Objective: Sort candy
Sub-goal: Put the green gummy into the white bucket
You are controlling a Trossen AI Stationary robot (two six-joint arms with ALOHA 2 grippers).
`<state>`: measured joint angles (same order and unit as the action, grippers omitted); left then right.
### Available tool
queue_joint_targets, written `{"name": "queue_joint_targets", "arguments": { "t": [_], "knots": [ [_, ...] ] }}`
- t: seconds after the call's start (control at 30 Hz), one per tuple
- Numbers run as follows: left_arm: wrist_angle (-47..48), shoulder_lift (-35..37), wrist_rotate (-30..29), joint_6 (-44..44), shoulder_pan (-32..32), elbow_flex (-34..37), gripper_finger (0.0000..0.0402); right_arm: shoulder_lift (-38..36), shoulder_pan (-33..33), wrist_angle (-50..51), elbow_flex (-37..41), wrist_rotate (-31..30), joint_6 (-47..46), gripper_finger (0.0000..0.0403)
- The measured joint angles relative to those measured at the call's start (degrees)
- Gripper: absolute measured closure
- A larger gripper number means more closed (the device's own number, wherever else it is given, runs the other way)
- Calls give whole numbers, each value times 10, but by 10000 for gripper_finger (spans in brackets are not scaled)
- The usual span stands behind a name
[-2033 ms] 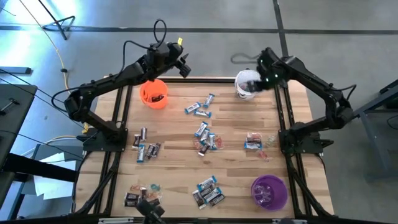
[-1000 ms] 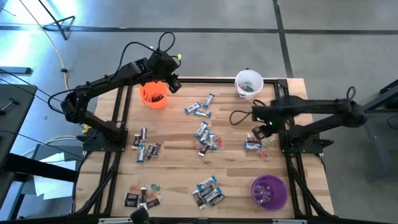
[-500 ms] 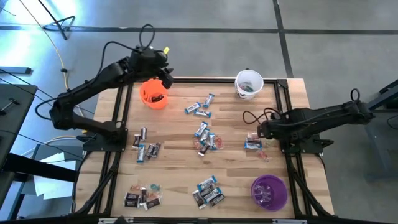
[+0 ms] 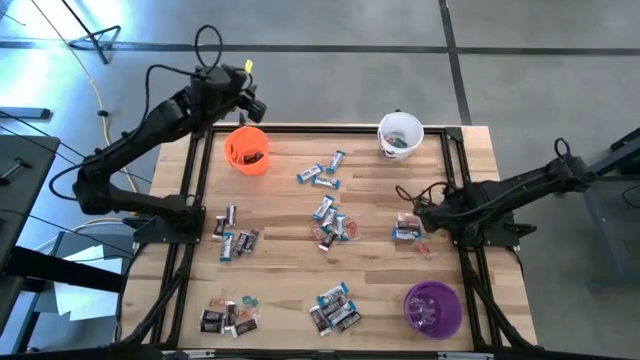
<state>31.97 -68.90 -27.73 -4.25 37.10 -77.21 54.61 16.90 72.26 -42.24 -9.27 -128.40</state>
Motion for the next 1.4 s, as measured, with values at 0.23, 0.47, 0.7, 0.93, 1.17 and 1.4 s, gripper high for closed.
{"name": "queue_joint_targets", "arguments": {
  "t": [0.23,0.47,0.7,0.93,1.17,1.4],
  "knots": [
    [-8,0,28,-49,100,0,261,54,10,-30,0,24,-41,272],
    [-21,0,114,-54,189,0,261,118,-12,-37,0,33,-58,272],
    [-21,0,169,-55,228,0,261,142,-13,-22,0,35,-78,272],
    [-20,0,173,-55,233,0,261,142,-3,32,0,3,-78,272],
    [-20,0,173,-49,233,0,261,162,-2,4,15,-7,-70,272],
    [-19,0,182,-39,233,0,261,170,-3,-145,71,16,-96,272]
  ]
}}
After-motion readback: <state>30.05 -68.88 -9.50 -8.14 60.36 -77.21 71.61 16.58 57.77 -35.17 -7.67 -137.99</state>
